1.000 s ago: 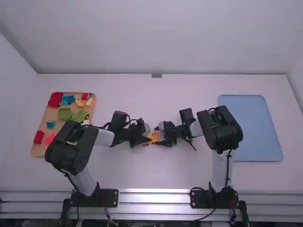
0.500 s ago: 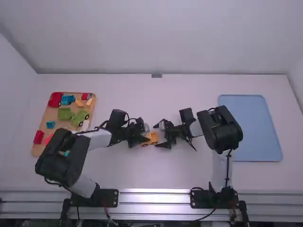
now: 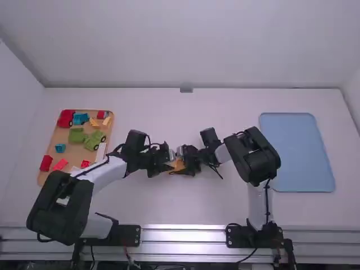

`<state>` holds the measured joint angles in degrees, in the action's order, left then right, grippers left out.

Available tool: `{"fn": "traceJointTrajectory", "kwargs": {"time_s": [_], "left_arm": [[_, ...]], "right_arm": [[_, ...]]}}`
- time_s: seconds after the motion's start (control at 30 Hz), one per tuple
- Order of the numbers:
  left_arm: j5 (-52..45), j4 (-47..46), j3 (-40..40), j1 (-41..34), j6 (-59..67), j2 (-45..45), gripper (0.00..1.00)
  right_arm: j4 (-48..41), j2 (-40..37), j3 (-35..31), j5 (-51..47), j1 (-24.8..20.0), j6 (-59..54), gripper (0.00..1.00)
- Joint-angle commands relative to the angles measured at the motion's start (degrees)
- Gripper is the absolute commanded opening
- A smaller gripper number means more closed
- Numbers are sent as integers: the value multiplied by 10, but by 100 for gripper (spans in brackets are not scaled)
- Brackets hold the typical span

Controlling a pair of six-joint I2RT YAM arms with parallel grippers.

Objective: Assemble lego blocks to make yellow taxi

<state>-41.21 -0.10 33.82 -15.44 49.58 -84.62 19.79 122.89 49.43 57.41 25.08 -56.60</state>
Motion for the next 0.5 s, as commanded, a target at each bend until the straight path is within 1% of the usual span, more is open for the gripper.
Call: {"fn": "traceJointTrajectory", "kwargs": {"time_s": [0.0,0.03,0.07,0.13,0.2,0.27,0.37,0.47], "left_arm": [[2,12,-20,-3,8,9,2],[2,30,-30,-3,8,9,2],[2,46,-37,-3,8,9,2],[1,75,-50,-3,-1,9,2],[2,135,-63,-3,-38,-1,3],[3,173,-69,-3,-52,-14,4],[0,249,-68,-3,-76,-61,6],[-3,252,-46,-3,-78,-98,6]], "right_arm": [[-11,12,4,-5,-4,-11,69],[-22,12,4,-5,-8,-19,63],[-25,12,4,-4,-12,-19,60],[-21,12,4,-4,-16,-7,59],[-17,11,4,-5,-23,17,61],[-20,10,4,-5,-28,28,62],[-40,9,4,-4,-37,24,64],[-52,8,4,-5,-37,29,65]]}}
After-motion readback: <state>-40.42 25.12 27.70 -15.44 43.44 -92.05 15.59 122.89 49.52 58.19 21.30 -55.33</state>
